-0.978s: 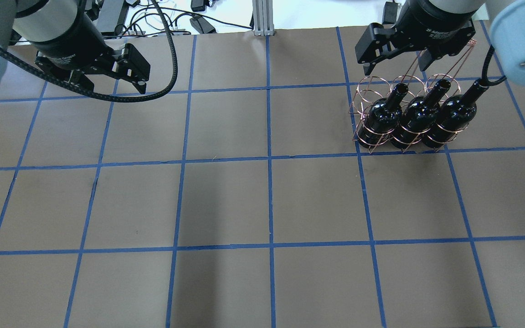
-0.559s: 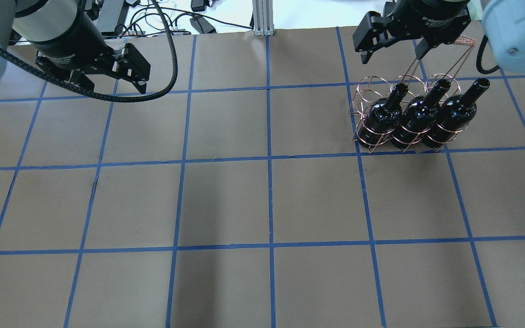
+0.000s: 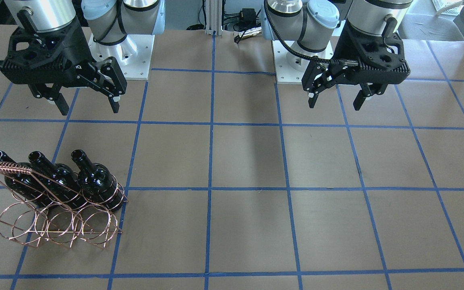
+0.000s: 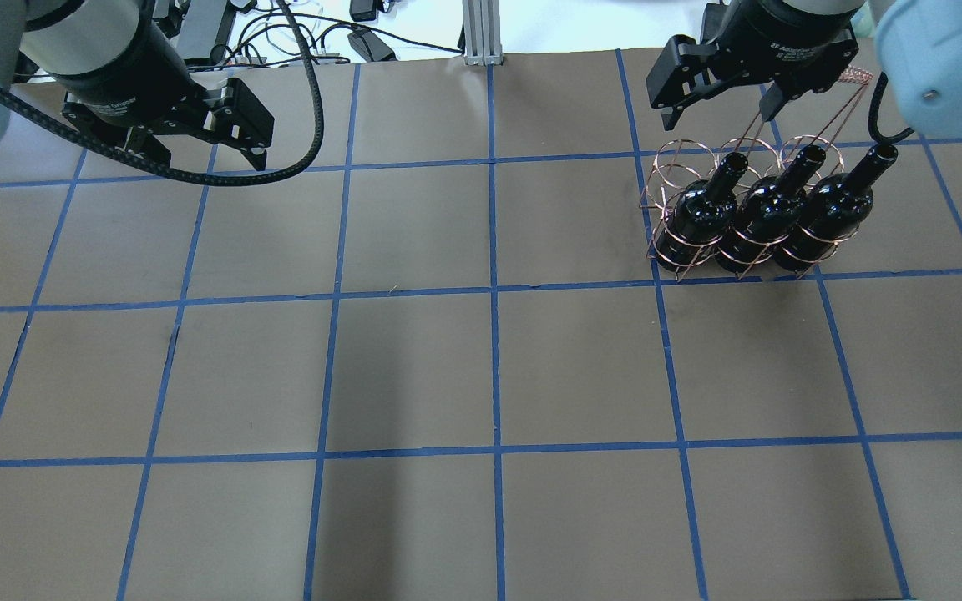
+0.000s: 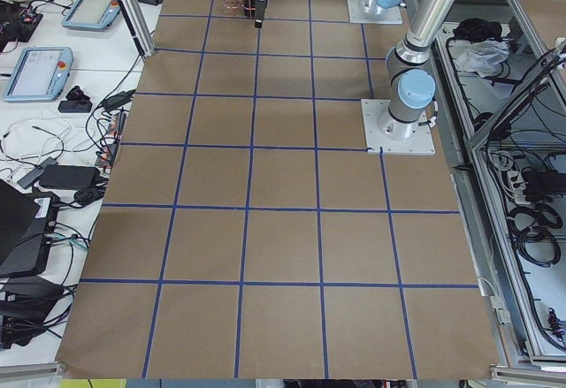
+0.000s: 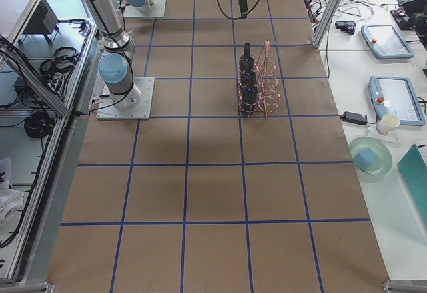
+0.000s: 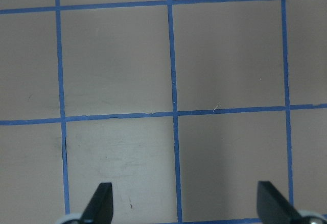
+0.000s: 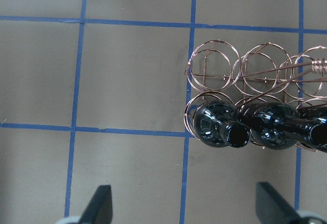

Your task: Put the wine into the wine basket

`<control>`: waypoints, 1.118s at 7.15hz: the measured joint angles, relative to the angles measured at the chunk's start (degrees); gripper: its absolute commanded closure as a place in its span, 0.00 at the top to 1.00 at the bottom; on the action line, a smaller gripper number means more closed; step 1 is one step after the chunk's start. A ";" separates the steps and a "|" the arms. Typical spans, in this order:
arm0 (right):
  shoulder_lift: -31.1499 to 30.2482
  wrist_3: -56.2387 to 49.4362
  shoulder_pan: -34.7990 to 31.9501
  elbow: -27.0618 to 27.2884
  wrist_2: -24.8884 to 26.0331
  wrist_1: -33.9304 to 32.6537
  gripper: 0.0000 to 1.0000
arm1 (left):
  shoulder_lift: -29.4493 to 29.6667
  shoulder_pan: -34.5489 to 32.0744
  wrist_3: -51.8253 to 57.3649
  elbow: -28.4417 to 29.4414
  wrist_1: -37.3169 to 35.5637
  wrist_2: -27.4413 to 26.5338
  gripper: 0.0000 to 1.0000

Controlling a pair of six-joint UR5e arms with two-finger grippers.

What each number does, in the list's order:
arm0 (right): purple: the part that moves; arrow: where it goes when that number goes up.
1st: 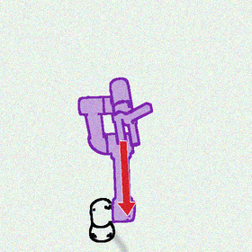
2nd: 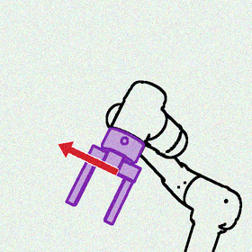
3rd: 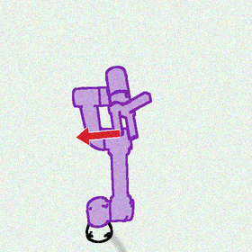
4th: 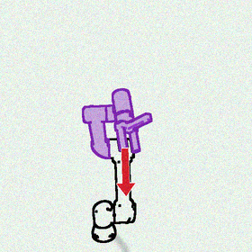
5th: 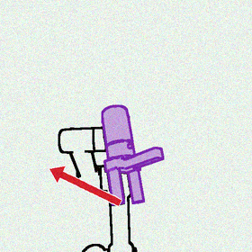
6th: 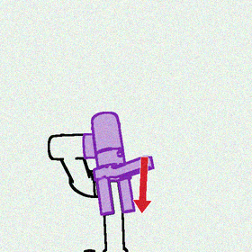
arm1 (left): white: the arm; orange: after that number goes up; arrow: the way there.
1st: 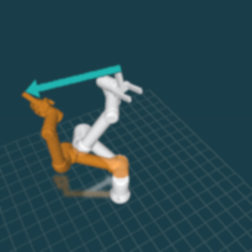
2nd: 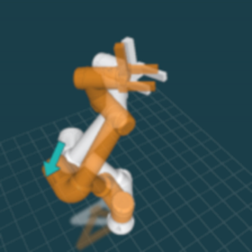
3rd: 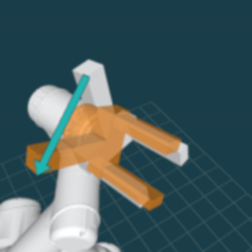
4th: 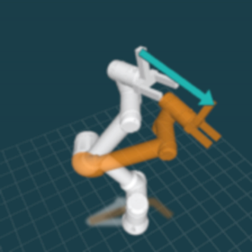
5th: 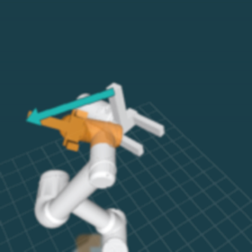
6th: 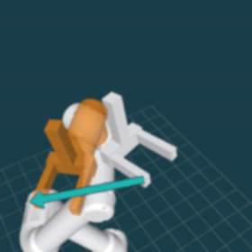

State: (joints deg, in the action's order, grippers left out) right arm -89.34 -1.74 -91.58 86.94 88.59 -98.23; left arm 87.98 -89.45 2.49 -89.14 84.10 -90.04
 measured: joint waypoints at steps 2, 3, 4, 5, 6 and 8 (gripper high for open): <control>0.04 0.27 0.00 0.06 0.03 1.57 1.00 | 0.00 -0.06 -0.46 -0.01 0.14 -0.03 1.00; 0.04 0.31 0.00 0.07 0.04 2.14 1.00 | 0.00 -0.05 -0.52 0.00 0.17 -0.04 1.00; 0.04 0.26 0.00 0.07 -0.02 2.96 1.00 | 0.00 -0.03 -0.55 0.02 0.18 -0.05 1.00; 0.04 0.12 0.00 0.07 -0.17 3.49 1.00 | 0.00 -0.02 -0.56 0.01 0.21 -0.05 1.00; 0.04 0.01 0.00 0.08 -0.33 3.77 1.00 | -0.02 -0.02 -0.56 -0.03 0.22 -0.05 1.00; 0.04 -0.03 0.00 0.07 -0.12 3.89 1.00 | -0.07 0.07 -0.50 -0.03 0.19 -0.03 1.00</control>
